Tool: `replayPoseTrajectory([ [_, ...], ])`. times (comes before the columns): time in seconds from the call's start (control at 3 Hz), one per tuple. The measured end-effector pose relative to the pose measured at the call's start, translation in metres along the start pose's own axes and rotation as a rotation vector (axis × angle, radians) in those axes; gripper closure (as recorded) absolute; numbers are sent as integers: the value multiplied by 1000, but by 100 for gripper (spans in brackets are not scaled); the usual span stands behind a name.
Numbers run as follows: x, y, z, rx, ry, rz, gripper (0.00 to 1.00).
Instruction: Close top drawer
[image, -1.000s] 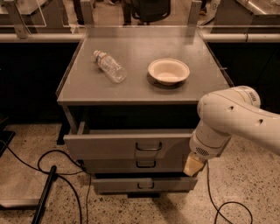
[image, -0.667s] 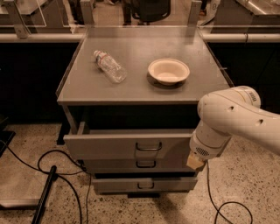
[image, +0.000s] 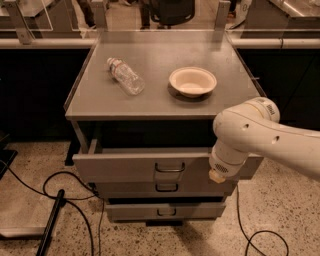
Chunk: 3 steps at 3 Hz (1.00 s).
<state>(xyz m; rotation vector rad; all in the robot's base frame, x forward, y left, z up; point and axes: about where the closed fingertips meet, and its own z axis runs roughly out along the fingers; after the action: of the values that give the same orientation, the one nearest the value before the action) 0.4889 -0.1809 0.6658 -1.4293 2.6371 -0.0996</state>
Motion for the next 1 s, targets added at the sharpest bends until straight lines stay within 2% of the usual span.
replayPoseTrajectory([
  [0.67, -24, -34, 6, 121, 26, 4, 100],
  [1.0, -30, -46, 11, 143, 36, 19, 100],
])
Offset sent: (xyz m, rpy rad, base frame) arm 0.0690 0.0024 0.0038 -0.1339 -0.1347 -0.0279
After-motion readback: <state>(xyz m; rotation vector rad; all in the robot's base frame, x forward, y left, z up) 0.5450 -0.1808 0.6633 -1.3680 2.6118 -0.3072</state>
